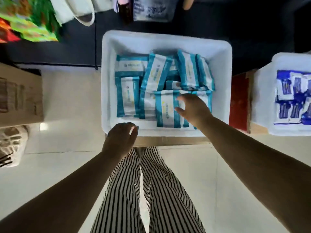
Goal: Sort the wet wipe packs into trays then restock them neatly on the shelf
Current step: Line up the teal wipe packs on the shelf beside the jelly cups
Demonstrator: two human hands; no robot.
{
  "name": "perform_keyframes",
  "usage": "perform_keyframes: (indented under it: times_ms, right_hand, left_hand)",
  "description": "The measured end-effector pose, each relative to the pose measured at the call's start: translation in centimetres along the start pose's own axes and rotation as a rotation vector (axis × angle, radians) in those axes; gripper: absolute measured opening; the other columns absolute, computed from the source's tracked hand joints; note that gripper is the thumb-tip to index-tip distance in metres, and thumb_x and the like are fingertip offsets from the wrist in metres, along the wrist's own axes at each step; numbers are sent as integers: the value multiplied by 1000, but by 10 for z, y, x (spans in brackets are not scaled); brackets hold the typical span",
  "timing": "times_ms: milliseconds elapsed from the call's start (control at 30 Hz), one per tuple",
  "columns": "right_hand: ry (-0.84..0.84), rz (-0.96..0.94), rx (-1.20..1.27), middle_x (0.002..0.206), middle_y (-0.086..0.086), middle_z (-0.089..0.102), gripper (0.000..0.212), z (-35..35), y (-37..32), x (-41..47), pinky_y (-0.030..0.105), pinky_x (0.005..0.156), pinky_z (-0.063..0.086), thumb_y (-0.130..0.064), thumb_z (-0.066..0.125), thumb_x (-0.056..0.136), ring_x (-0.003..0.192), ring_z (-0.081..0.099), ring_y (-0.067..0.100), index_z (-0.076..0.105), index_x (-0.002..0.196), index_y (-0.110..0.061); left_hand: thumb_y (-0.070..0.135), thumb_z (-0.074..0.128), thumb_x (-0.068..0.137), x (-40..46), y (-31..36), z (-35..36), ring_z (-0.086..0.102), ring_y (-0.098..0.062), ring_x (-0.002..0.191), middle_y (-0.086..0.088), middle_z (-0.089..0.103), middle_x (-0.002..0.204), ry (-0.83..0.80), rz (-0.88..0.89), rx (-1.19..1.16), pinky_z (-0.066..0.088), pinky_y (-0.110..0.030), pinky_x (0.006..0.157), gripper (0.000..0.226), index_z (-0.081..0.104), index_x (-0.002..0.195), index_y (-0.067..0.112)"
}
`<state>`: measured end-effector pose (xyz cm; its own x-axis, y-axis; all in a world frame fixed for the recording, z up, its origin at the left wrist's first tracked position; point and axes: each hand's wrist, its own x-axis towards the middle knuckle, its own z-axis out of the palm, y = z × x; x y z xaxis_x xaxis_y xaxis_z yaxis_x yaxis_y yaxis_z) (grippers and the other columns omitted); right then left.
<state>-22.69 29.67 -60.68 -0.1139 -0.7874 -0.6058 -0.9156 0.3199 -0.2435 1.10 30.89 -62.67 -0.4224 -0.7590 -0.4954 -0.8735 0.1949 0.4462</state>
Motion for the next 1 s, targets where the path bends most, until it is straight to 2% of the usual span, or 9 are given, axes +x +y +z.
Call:
perform_keyframes:
  times_ms: [200, 300, 400, 467, 533, 633, 700, 833, 1000]
  right_hand:
    - [-40, -169, -168, 148, 11, 33, 70, 14, -14, 37, 33, 108, 28, -30, 61, 87, 134, 33, 25, 28, 144, -7]
    - [14, -177, -270, 131, 13, 50, 54, 21, -20, 43, 37, 99, 37, -28, 60, 87, 122, 43, 29, 42, 133, -6]
    - [89, -155, -338, 121, 9, 54, 38, 24, -18, 31, 38, 101, 29, -26, 56, 87, 121, 41, 28, 53, 122, -9]
    - [81, -136, -363, 116, 7, 57, 29, 29, -12, 21, 40, 104, 24, -27, 57, 87, 120, 41, 26, 61, 110, -10]
    - [198, -171, -314, 102, 6, 65, 22, 33, -3, 8, 46, 102, 28, -24, 69, 77, 111, 52, 27, 68, 92, -9]
    - [407, -101, -24, 71, 6, 66, 21, 29, 17, -6, 39, 78, 45, -26, 73, 63, 75, 63, 28, 68, 67, -7]
    - [442, 17, 328, 63, 7, 55, 26, 18, 23, -15, 26, 59, 39, -25, 71, 71, 60, 52, 20, 62, 68, -1]
    - [377, 385, 968, 75, 1, 63, 14, 8, 39, -22, 12, 57, 43, -21, 68, 83, 67, 56, 5, 64, 84, -8]
    - [367, 655, 1561, 79, 1, 72, 7, 17, 52, -18, 33, 75, 56, -15, 69, 83, 77, 70, 20, 64, 79, -13]
  left_hand:
    - [39, 32, 90, 9, -25, 27, 66, -35, 82, -17, 70, 82, 9, 34, 6, 51, -44, 74, 54, 69, 86, 0]
    - [45, 24, 88, 15, -22, 25, 64, -37, 88, -18, 69, 89, 8, 1, 6, 47, -43, 79, 64, 69, 92, 0]
    - [54, 14, 85, 17, -15, 21, 59, -35, 100, -17, 68, 102, -3, -54, 19, 42, -38, 86, 75, 66, 103, 3]
    - [51, 22, 94, 19, -12, 18, 58, -34, 103, -17, 66, 107, -15, -91, -10, 41, -36, 88, 65, 63, 109, 3]
    - [40, 27, 100, 23, -6, 10, 55, -31, 109, -17, 62, 115, -64, -136, -91, 40, -35, 91, 51, 58, 116, 3]
    - [39, 24, 99, 34, 6, -7, 52, -29, 114, -15, 58, 123, -143, -198, -184, 37, -29, 89, 51, 53, 123, 4]
    - [39, 26, 100, 47, 17, -18, 51, -28, 114, -14, 57, 123, -133, -210, -214, 35, -27, 84, 49, 53, 120, 4]
    - [36, 34, 99, 100, 41, -38, 51, -27, 115, -14, 57, 125, -14, -135, -197, 34, -25, 83, 44, 56, 118, 3]
    - [41, 38, 97, 170, 65, -30, 45, -37, 120, -29, 47, 130, -70, -141, -265, 35, -35, 88, 58, 46, 124, -9]
